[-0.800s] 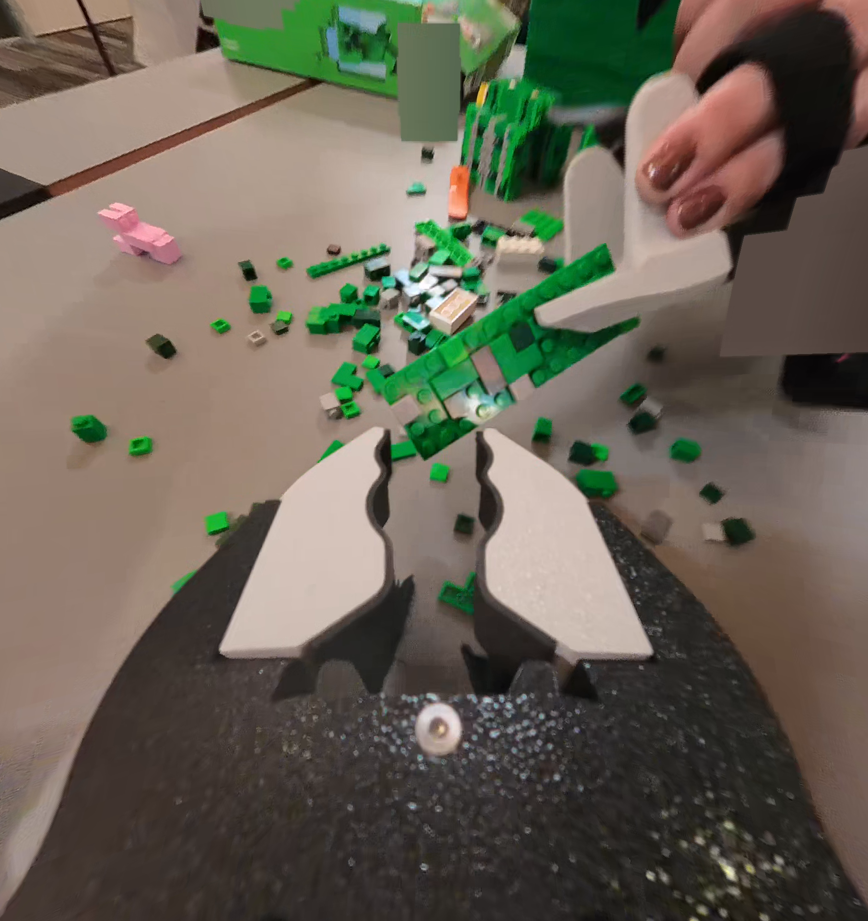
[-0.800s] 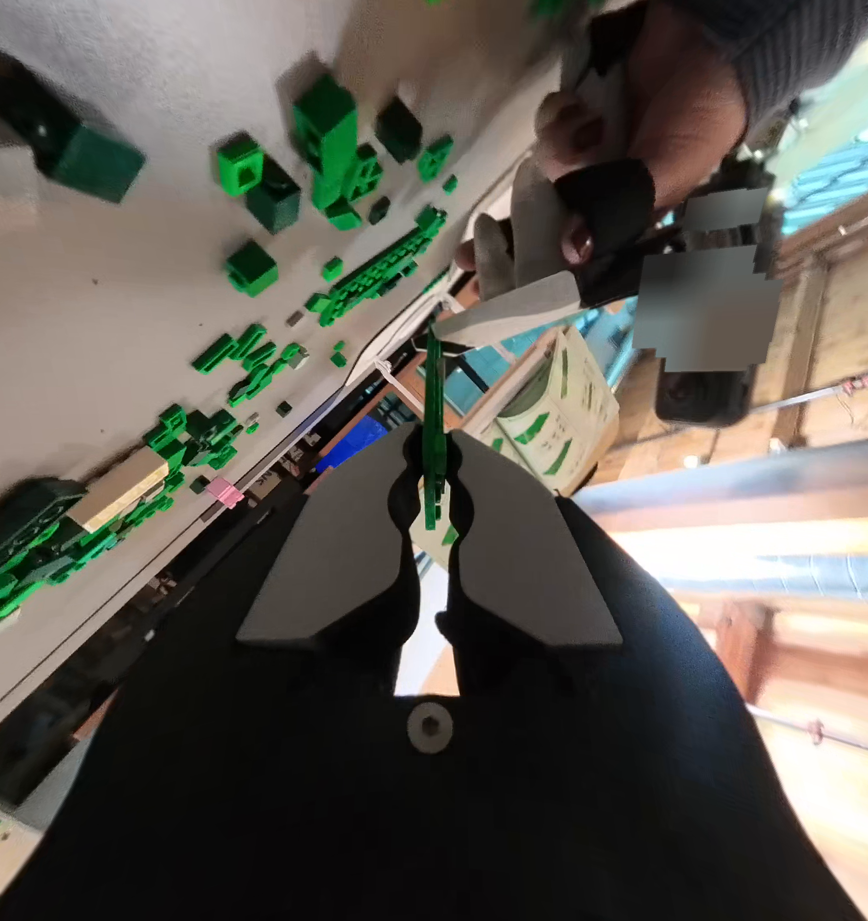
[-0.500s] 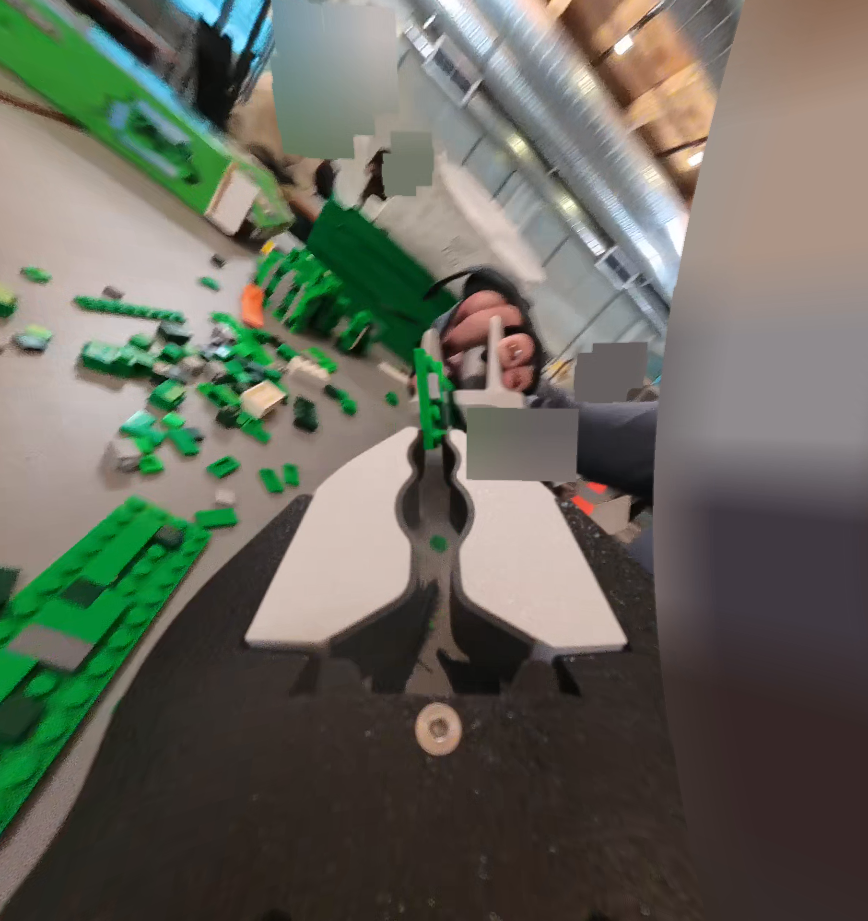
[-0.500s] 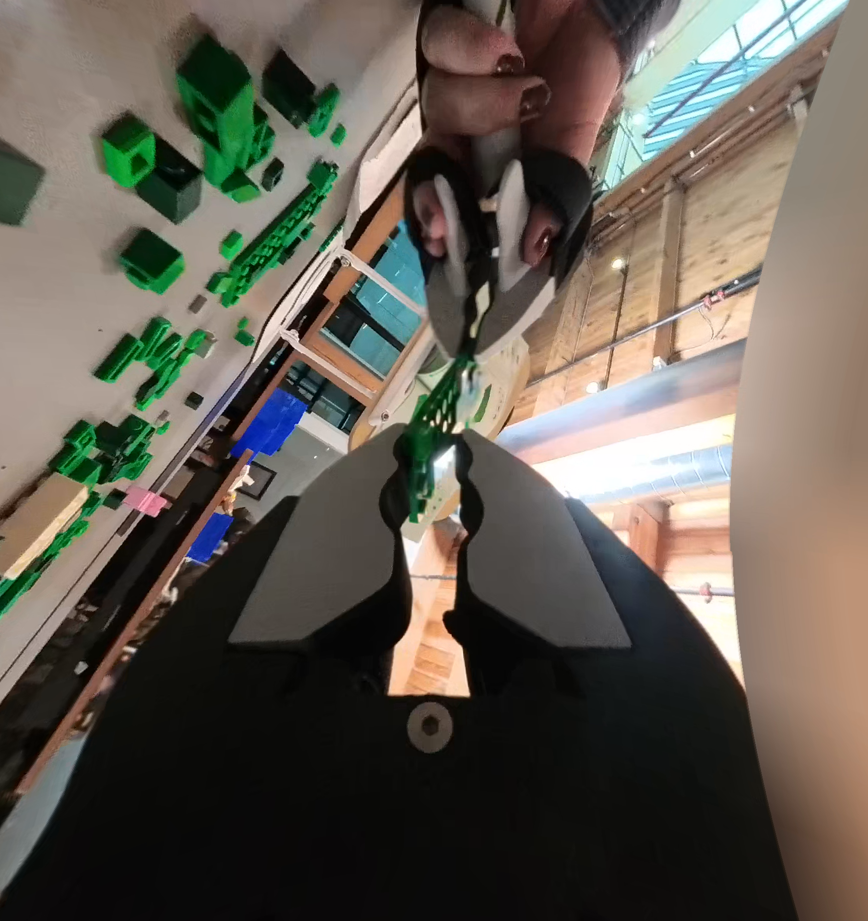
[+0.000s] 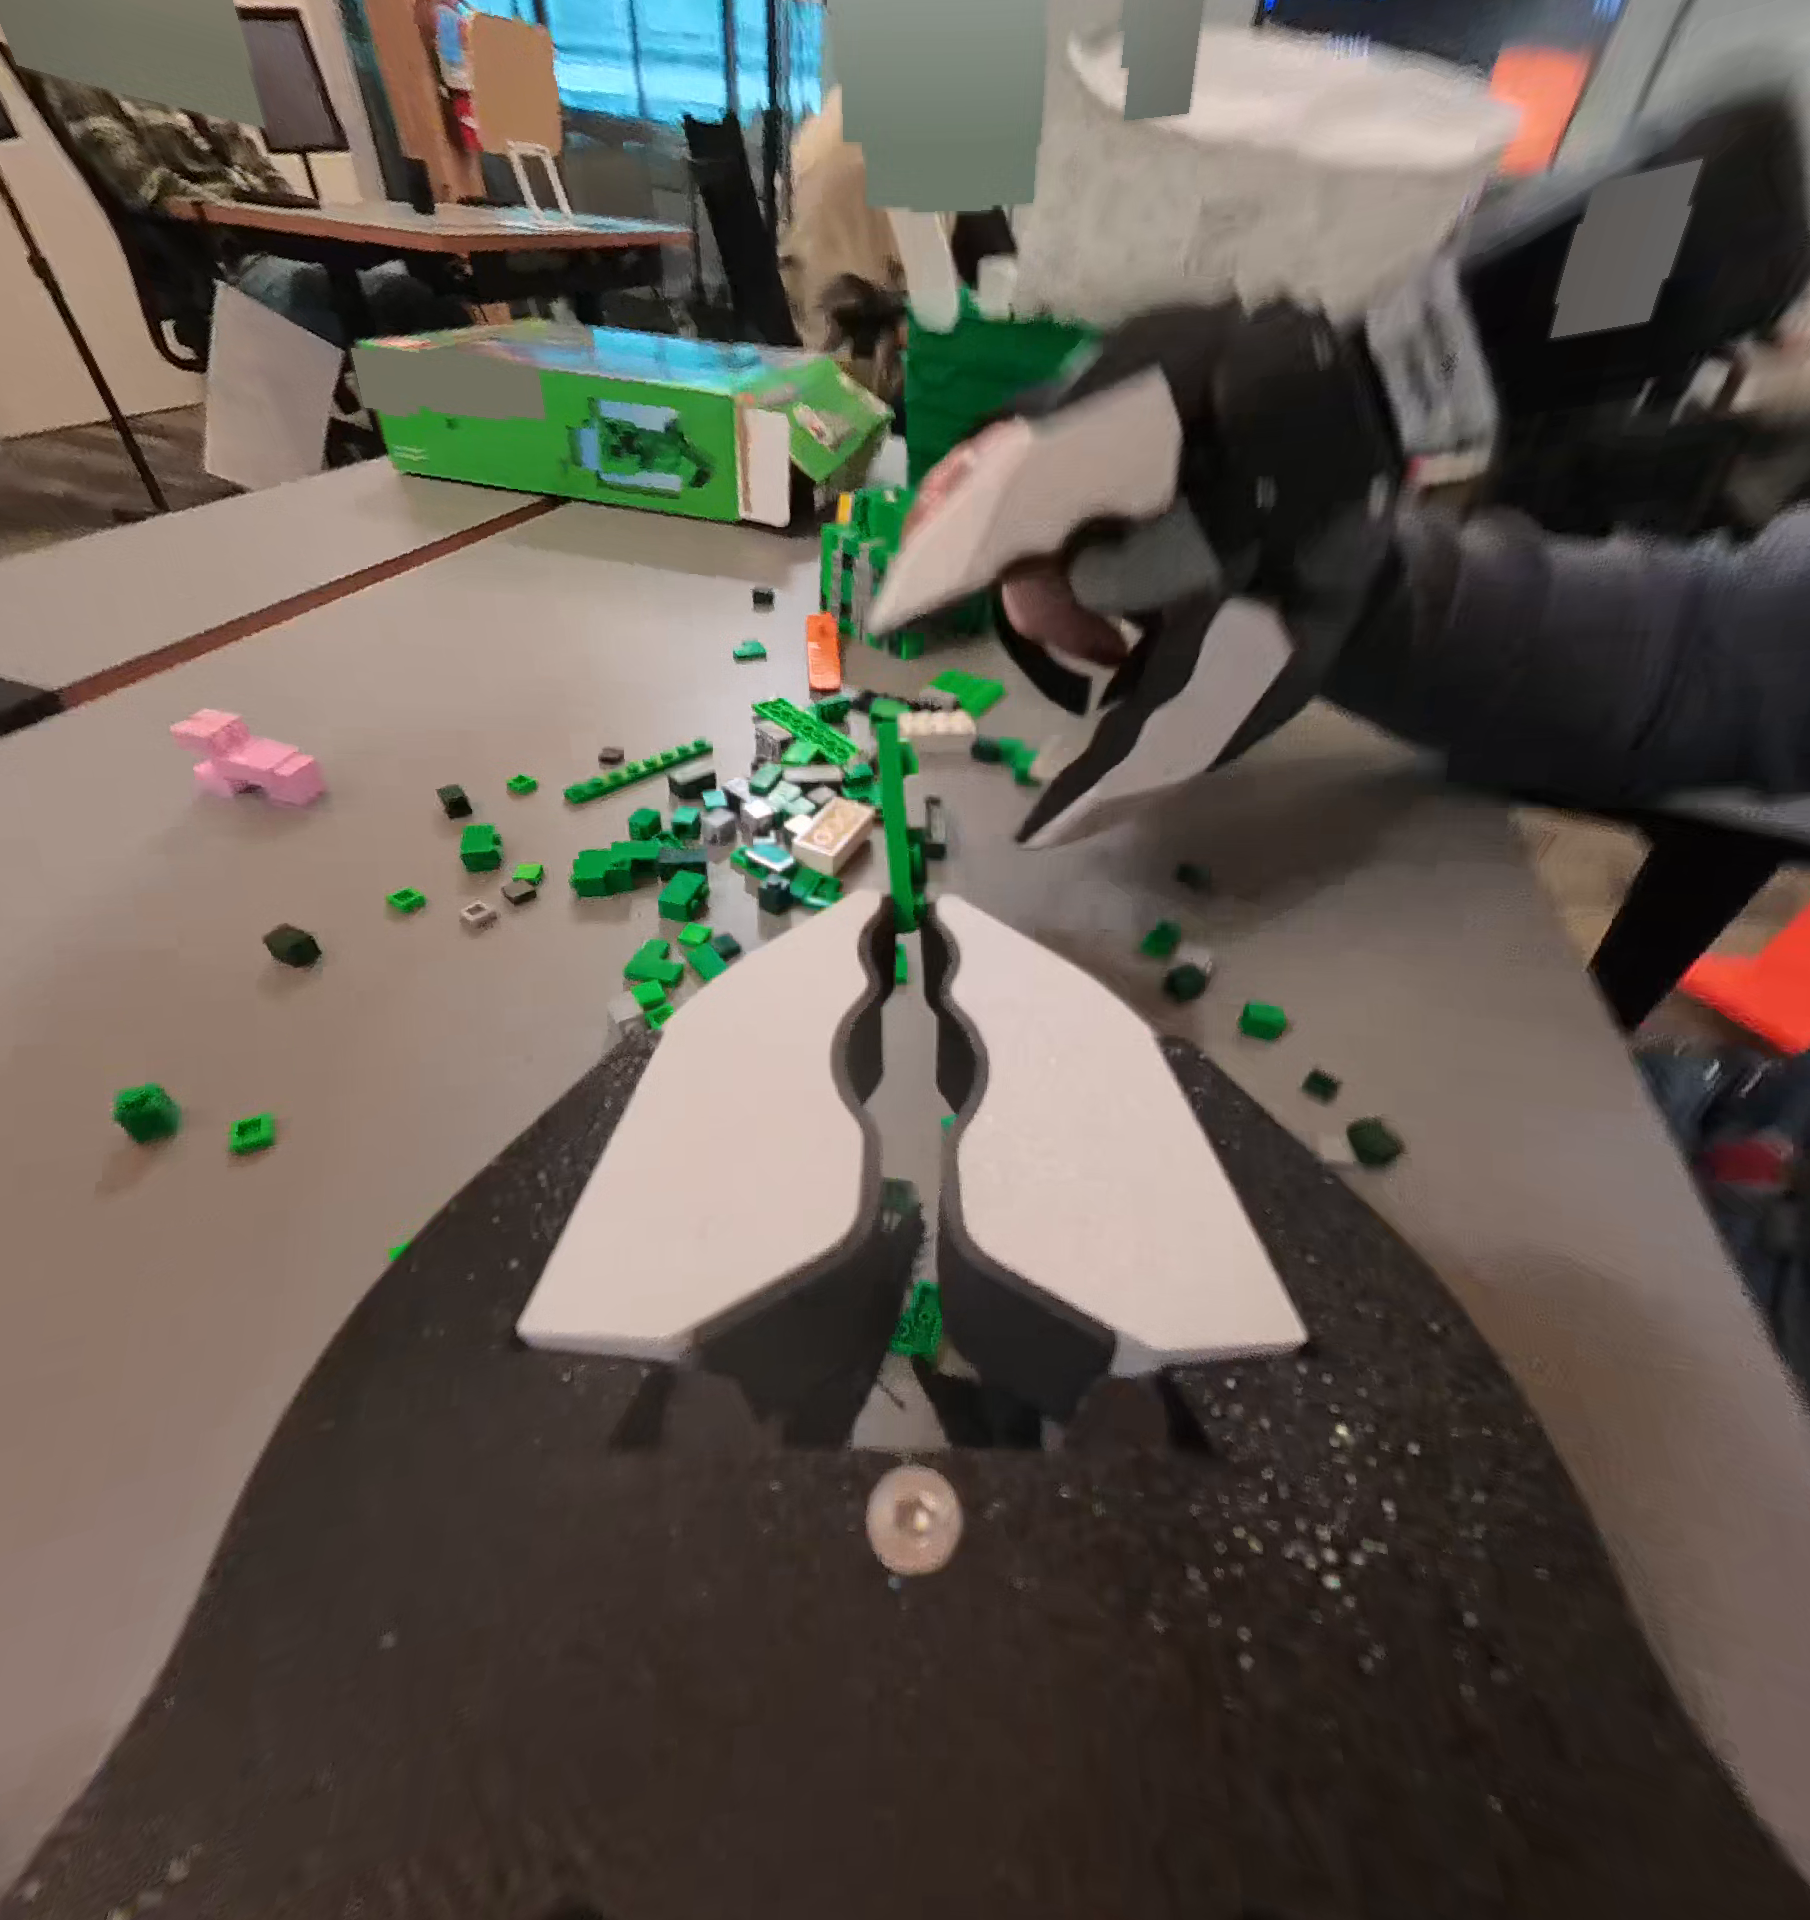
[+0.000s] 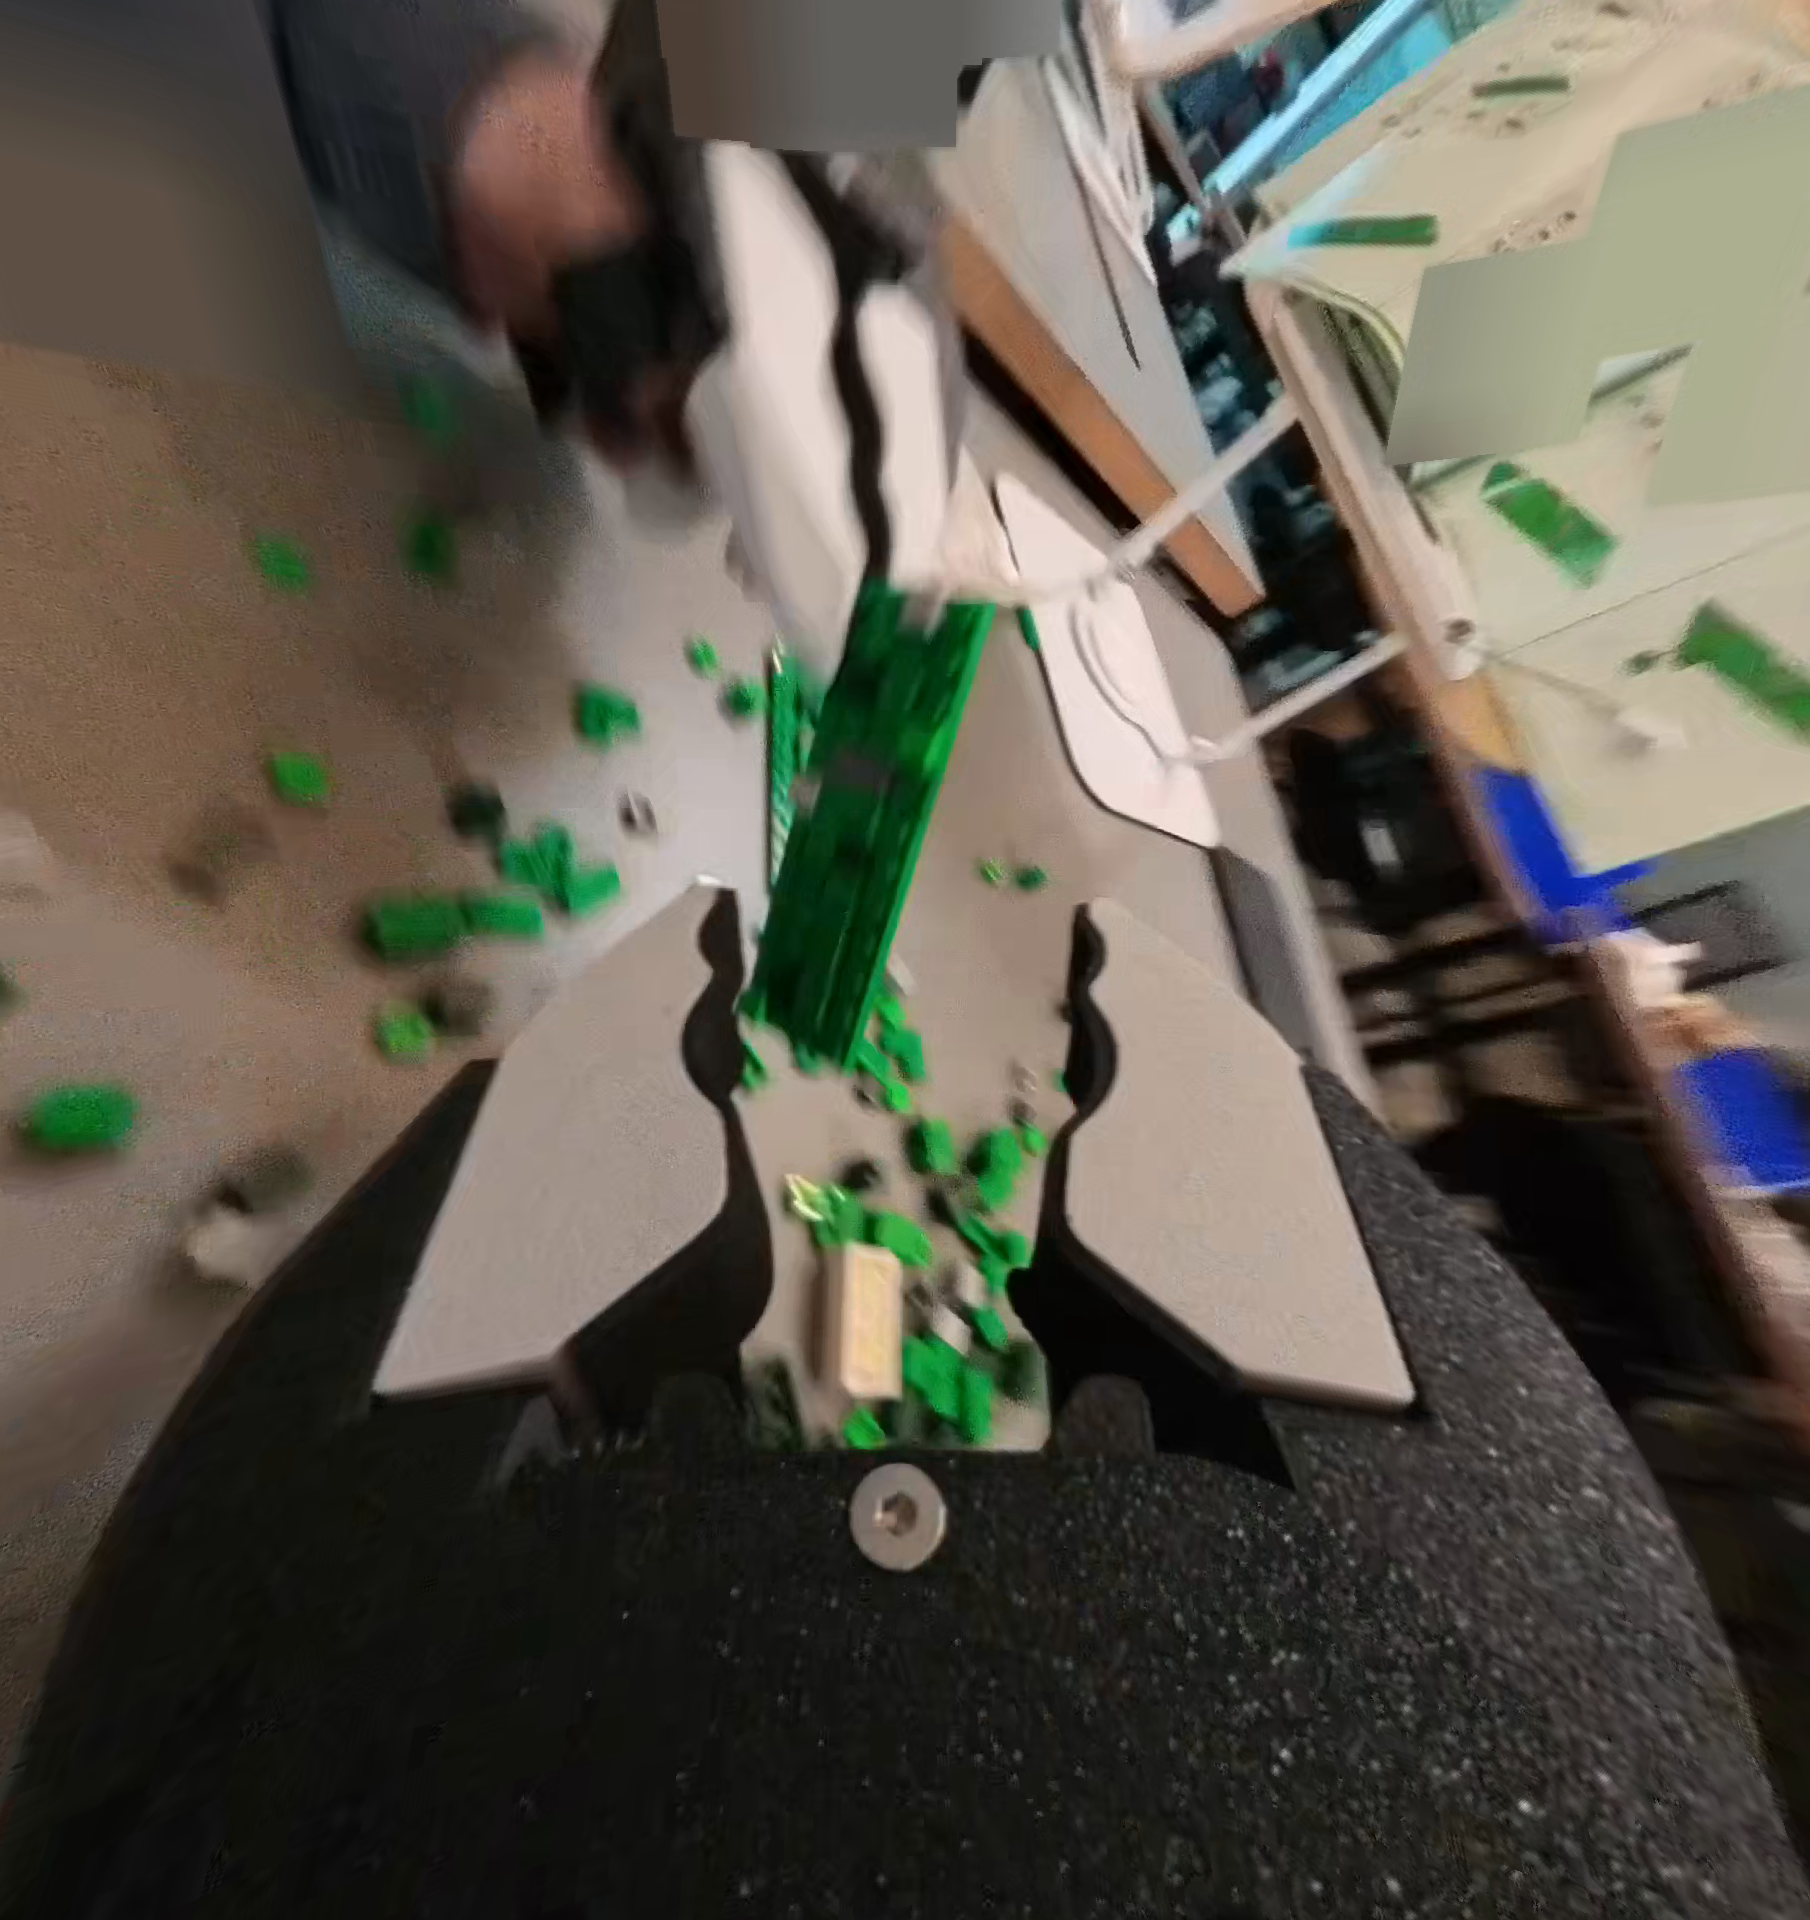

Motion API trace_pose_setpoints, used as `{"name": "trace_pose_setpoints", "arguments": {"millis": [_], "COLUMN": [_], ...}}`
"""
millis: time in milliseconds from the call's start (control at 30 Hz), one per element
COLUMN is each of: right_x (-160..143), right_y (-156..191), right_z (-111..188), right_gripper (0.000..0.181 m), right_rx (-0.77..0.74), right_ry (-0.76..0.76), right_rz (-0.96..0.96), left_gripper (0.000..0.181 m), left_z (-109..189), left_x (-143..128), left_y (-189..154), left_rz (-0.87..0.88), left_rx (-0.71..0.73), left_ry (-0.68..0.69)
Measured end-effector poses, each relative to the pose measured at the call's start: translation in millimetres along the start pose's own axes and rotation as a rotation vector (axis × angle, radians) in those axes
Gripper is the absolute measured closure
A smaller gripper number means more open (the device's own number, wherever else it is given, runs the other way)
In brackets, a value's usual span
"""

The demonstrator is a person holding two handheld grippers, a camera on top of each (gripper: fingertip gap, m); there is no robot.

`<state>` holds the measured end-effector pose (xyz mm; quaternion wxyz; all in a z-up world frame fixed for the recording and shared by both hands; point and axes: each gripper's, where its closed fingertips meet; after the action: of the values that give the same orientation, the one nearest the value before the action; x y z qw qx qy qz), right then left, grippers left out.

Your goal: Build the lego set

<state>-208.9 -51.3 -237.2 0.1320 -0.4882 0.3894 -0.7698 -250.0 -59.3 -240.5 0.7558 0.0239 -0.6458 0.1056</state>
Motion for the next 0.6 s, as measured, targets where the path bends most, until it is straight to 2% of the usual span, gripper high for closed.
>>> {"name": "trace_pose_setpoints", "arguments": {"millis": [67, 167, 200, 267, 433, 500, 600], "right_x": [12, 6, 2, 0, -2, -5, -1], "right_y": [3, 22, 28, 37, 8, -5, -11], "right_z": [-7, -19, -21, -25, -38, -40, -42], "right_gripper": [0.128, 0.127, 0.134, 0.164, 0.171, 0.174, 0.175], "right_rx": [0.071, 0.190, 0.218, 0.242, -0.016, -0.120, -0.180], "right_ry": [-0.014, 0.088, 0.126, 0.147, 0.183, 0.215, 0.205], "right_rz": [-0.160, -0.202, -0.186, -0.155, -0.161, -0.193, -0.334], "left_gripper": [0.177, 0.177, 0.177, 0.177, 0.174, 0.166, 0.161], "left_z": [-7, -14, -14, -12, -2, 8, 21], "left_x": [-9, -11, -9, -7, 10, 22, 41], "left_y": [-6, -17, -19, -17, 3, 13, 11], "left_rz": [-0.092, -0.187, -0.199, -0.195, -0.122, -0.204, -0.461], "left_rx": [-0.008, -0.042, -0.048, -0.037, 0.082, 0.217, 0.415], "left_ry": [0.085, 0.108, 0.100, 0.082, -0.048, -0.098, -0.116]}}
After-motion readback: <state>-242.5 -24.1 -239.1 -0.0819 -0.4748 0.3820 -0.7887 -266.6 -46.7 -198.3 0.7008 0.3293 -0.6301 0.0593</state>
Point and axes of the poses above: each gripper's, where its closed fingertips meet, z back along the fingers, x out of its top, y = z × x across the jaws, and after that the axes turned 10 degrees about -x, right-handed
